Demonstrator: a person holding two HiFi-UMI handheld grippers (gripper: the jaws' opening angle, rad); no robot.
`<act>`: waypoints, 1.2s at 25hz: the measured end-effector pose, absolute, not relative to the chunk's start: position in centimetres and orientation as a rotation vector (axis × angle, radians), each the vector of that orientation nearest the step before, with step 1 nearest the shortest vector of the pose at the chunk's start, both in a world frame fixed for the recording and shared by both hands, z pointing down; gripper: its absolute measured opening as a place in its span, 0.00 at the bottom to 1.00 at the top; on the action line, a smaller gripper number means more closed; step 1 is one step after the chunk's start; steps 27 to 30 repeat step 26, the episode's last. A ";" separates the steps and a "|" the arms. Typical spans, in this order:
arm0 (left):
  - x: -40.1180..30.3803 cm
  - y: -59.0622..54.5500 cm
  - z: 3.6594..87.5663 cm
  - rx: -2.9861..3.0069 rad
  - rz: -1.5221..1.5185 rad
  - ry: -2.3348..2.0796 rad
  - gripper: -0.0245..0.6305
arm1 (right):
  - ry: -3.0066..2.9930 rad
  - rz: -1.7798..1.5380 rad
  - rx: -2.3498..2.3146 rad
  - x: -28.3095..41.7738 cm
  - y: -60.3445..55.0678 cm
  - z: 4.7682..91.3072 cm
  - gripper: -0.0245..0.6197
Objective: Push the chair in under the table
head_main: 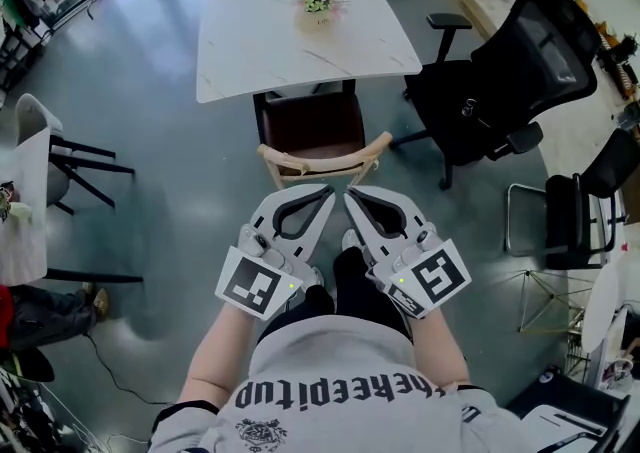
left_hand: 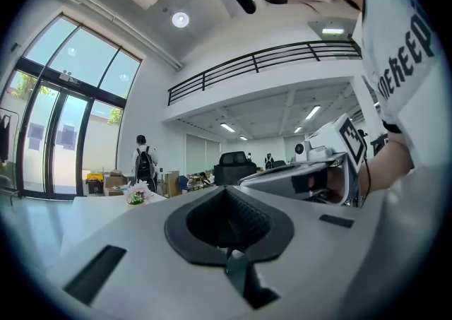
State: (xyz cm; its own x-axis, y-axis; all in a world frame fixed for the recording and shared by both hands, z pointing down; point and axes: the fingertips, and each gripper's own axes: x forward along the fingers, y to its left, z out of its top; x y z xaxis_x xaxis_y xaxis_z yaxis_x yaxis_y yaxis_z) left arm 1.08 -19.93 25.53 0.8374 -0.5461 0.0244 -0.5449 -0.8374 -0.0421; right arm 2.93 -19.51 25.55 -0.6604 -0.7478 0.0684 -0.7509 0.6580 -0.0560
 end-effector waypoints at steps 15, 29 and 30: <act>0.9 -20.0 24.7 -2.977 -0.014 0.845 0.06 | -2.814 0.118 1.309 2.7 -19.6 25.1 0.05; 1.2 -19.8 24.3 -2.981 0.012 0.849 0.06 | -2.818 0.096 1.309 2.9 -19.3 24.8 0.05; 1.2 -19.8 24.3 -2.981 0.012 0.849 0.06 | -2.818 0.096 1.309 2.9 -19.3 24.8 0.05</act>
